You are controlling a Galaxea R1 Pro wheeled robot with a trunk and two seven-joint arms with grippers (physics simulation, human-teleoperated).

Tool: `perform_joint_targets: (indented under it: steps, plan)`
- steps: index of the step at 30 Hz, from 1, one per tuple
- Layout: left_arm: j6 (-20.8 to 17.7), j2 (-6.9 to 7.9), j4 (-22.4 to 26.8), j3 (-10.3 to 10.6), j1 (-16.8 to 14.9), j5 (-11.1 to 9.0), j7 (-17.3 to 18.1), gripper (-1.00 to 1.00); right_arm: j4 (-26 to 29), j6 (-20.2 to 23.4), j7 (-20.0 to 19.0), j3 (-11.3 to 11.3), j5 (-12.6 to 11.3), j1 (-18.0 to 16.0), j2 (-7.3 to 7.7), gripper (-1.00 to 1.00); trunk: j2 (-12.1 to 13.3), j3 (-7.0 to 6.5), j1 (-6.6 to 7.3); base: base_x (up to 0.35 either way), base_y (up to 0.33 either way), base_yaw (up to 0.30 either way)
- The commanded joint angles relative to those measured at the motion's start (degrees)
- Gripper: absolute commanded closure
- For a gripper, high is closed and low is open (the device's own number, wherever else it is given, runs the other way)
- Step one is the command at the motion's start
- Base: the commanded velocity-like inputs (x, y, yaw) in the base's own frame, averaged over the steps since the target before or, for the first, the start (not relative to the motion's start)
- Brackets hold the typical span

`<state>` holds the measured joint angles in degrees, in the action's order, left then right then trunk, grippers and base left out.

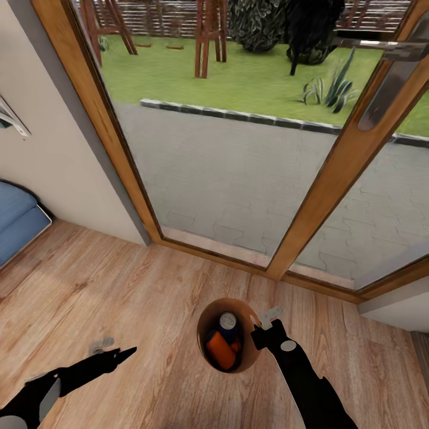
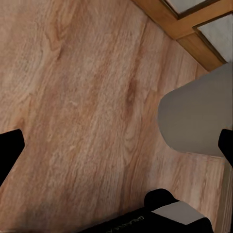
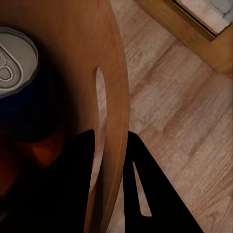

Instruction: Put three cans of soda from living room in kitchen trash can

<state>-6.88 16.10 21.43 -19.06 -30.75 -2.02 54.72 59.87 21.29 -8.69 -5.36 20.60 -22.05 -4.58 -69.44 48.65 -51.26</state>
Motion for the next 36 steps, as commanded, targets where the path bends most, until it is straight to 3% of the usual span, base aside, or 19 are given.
perform_joint_targets:
  steps: [1, 9, 16, 29, 36]
  plan:
    - [1.2, -0.01, -1.2, 0.0, 0.0, 0.0, -0.4, -1.0, 0.0, 0.0, -0.3, 0.0, -0.5, 0.0, 0.0, 1.0, 0.0, 0.0, 0.0, 0.0, 0.0, 0.0]
    - [3.5, -0.43, -5.0, 0.1, 0.0, 0.5, -5.2, -1.0, -0.6, -1.2, -0.3, 1.1, -0.6, 0.0, 0.01, 1.0, 0.0, 0.0, 0.0, 0.0, 0.0, 0.0]
    - [6.9, -1.18, -8.3, 0.2, 0.0, 5.5, -6.7, -1.0, -3.9, -3.4, -0.3, 2.3, -0.6, 0.0, 0.01, 1.0, 0.0, 0.0, 0.0, 0.0, 0.0, 0.0]
    - [7.5, -1.68, -8.6, 0.2, 0.0, 6.7, -6.6, -1.0, -4.4, -3.8, -0.3, 2.4, -0.6, 0.0, -0.05, 1.0, 0.0, 0.0, 0.0, 0.0, 0.0, 0.0]
    - [7.5, -1.69, -8.6, 0.2, 0.0, 6.8, -6.7, -1.0, -4.4, -3.8, -0.3, 2.4, -0.6, 0.0, 0.0, 1.0, -2.8, 1.25, -1.53, 0.0, 0.0, 0.0]
